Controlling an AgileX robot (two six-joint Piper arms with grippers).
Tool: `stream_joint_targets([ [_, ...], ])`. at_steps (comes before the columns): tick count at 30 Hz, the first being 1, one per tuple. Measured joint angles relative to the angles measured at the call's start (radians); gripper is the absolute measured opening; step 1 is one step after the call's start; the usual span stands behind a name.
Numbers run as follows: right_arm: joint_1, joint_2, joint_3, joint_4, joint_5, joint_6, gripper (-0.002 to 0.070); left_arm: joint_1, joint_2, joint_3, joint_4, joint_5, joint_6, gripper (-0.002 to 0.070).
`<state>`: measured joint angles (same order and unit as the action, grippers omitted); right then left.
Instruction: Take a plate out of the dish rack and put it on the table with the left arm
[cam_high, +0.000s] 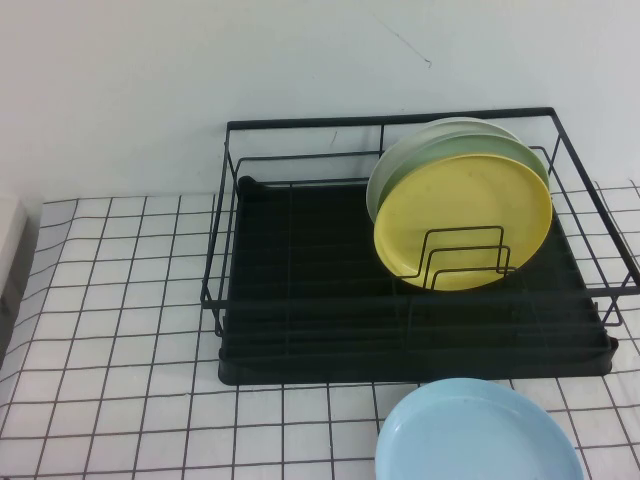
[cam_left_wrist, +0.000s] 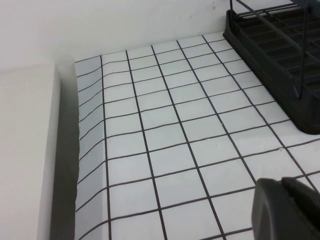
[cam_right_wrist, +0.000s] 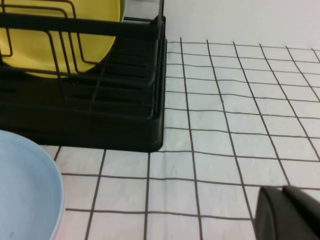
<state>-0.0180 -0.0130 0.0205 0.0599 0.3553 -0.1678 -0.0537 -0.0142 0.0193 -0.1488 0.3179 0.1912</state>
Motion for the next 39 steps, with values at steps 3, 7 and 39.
stream_joint_targets([
  [3, 0.0, 0.0, 0.0, 0.0, 0.0, 0.0, -0.0001, 0.0, 0.0, 0.0, 0.0, 0.0, 0.0, -0.0003],
  [7, 0.0, 0.0, 0.0, 0.0, 0.0, 0.0, -0.0001, 0.0, 0.0, 0.0, 0.0, 0.0, 0.0, -0.0003],
  [39, 0.0, 0.0, 0.0, 0.0, 0.0, 0.0, -0.0001, 0.0, 0.0, 0.0, -0.016, 0.0, 0.002, -0.0003],
])
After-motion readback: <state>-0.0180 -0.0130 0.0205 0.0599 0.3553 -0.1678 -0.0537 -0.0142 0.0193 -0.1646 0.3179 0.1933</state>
